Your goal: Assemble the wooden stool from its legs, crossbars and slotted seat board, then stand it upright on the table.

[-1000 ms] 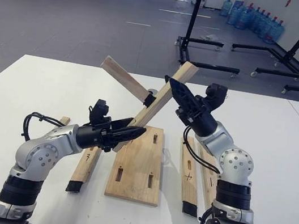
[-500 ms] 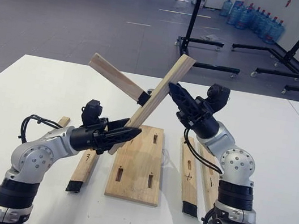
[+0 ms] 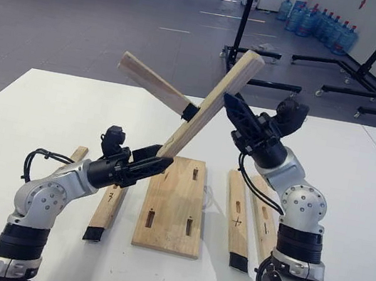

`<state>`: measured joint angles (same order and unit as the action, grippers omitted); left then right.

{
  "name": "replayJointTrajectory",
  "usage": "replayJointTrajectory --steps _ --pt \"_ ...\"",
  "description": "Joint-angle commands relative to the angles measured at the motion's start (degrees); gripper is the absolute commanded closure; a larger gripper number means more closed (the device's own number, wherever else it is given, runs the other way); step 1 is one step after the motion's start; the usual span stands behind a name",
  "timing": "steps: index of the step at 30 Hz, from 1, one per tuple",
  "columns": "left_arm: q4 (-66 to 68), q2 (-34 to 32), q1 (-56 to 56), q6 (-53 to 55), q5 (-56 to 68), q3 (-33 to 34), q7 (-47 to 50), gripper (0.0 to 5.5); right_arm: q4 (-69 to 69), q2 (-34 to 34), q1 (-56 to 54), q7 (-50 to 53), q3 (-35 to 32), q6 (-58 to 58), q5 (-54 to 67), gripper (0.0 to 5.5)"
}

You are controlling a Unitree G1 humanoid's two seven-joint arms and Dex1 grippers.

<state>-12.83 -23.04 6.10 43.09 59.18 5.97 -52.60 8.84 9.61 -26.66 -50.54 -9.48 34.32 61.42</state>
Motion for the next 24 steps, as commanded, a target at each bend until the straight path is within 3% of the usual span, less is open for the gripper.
replayJointTrajectory --steps 1,9,15,24 --pt "0.74 -1.46 -2.46 -1.58 -1.72 3.14 1.21 1.09 -3.53 3.54 -3.65 -1.60 -0.48 -5.79 -7.05 3.45" --pt "1.79 -1.00 -4.24 -4.16 -4.35 4.84 1.74 0.10 -11.86 10.50 -2.76 -9.57 2.49 -15.47 -20.31 3.45" --pt "2.82 -0.28 -3.32 -5.27 -4.95 4.94 1.80 0.10 -20.78 11.42 -2.68 -16.36 5.34 -23.97 -27.62 3.45" --pt "3.09 -0.47 -3.01 -5.76 -5.04 5.46 1.52 0.10 -26.84 10.24 -4.59 -24.71 4.03 -24.58 -24.92 3.45"
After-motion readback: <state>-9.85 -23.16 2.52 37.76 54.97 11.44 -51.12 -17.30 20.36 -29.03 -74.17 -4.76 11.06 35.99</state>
